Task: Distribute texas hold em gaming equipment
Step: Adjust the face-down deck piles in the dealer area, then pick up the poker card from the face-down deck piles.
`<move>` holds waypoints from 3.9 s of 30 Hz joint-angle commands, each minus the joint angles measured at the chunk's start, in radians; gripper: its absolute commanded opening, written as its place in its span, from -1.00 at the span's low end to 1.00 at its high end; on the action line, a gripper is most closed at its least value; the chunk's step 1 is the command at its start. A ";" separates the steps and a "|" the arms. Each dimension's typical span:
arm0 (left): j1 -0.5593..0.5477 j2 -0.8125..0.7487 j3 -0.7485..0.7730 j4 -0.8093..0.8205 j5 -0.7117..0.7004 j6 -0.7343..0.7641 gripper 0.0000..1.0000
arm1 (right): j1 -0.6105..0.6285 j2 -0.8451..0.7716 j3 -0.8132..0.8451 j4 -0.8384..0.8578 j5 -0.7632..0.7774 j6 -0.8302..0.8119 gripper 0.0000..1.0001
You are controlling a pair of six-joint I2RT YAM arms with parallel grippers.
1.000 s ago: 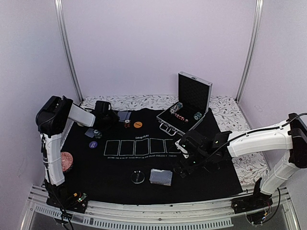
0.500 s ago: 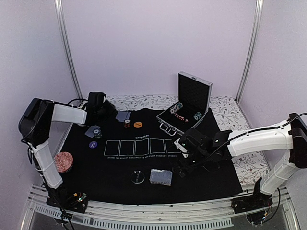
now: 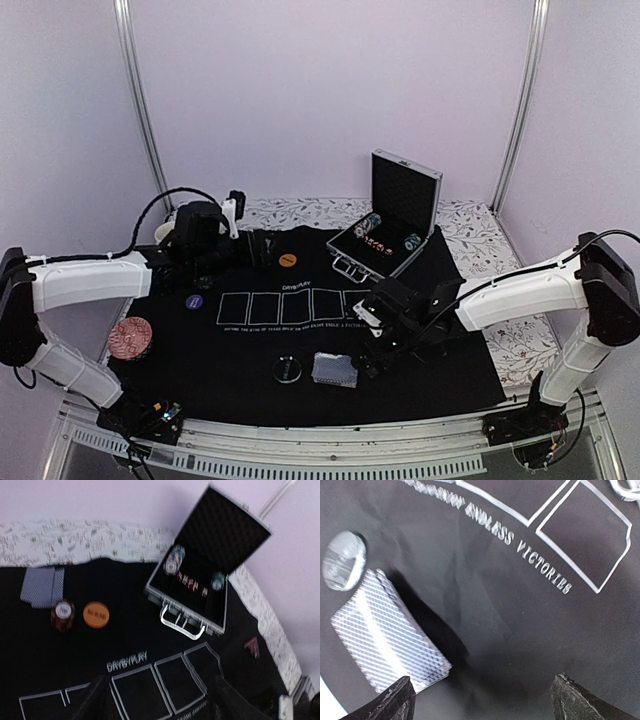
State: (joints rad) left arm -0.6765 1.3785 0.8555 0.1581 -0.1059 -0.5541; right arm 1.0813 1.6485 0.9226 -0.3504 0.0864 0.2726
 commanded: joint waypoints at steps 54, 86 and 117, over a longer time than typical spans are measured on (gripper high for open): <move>-0.187 0.270 -0.079 -0.257 0.579 0.041 -0.22 | 0.068 0.109 0.021 0.085 0.049 0.035 0.94; -0.198 0.328 -0.053 -0.195 0.713 0.062 -1.00 | 0.041 -0.037 -0.013 0.057 0.054 0.036 0.95; -0.197 0.354 -0.100 -0.136 0.666 0.088 -0.82 | -0.080 0.024 -0.118 0.379 -0.567 0.143 -0.92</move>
State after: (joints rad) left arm -0.8707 1.7237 0.7692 0.0143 0.5636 -0.4786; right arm 1.0134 1.6291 0.8047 -0.0208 -0.4225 0.4084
